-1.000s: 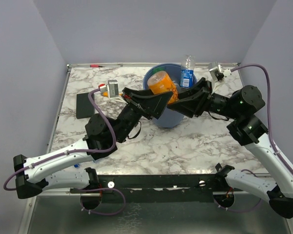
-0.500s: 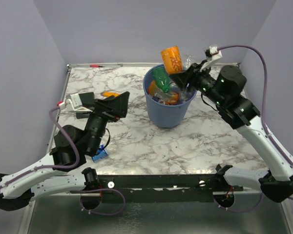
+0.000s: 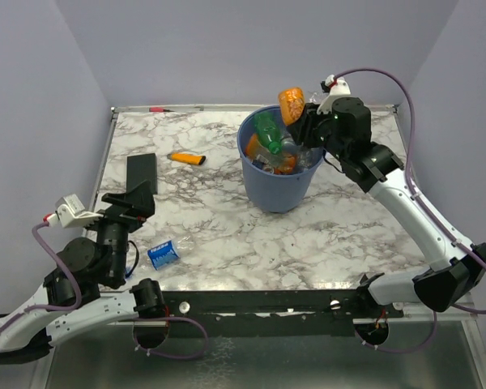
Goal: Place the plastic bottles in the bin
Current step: Place the plastic bottle in the trash bin.
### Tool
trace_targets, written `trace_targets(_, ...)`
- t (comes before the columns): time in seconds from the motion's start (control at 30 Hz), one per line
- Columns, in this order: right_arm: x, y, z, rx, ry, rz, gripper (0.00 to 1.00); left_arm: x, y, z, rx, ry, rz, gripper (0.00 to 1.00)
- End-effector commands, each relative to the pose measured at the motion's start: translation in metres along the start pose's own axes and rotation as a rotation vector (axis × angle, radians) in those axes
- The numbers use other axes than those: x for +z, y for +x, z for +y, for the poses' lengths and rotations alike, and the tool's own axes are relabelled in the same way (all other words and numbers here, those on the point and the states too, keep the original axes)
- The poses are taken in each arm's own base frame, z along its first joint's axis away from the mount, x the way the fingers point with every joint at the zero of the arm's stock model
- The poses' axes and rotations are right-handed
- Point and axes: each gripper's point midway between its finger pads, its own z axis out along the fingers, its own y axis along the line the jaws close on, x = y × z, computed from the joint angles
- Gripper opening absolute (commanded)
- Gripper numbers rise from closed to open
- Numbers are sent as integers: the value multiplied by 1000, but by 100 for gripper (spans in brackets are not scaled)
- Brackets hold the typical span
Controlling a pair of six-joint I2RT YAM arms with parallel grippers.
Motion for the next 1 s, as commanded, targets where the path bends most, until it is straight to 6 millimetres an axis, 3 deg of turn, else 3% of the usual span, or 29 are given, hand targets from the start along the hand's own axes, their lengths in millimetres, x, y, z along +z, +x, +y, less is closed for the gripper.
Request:
trace_targets(0.0,4,19,-16,18,53,64,17,-1,9,32,112,-117,-8,99)
trace_targets(0.23,-24,27,-6,7,-32,92,15,1,18,27,168,-116,23,99)
trace_targets(0.53,-55,56,-5,-90,-112,173,19,4,36,25,220,-116,50,99)
trace_targets(0.73,-48,67,-7,-104,-112,202,48,7,47,19,265,-115,71,99)
trace_targets(0.87,-39,60,-6,-104,-109,178,51,8,49,18,285,-121,73,99)
trace_targets(0.97,-37,58,-8,-98,-89,179,64,8,49,17,277,-118,75,99)
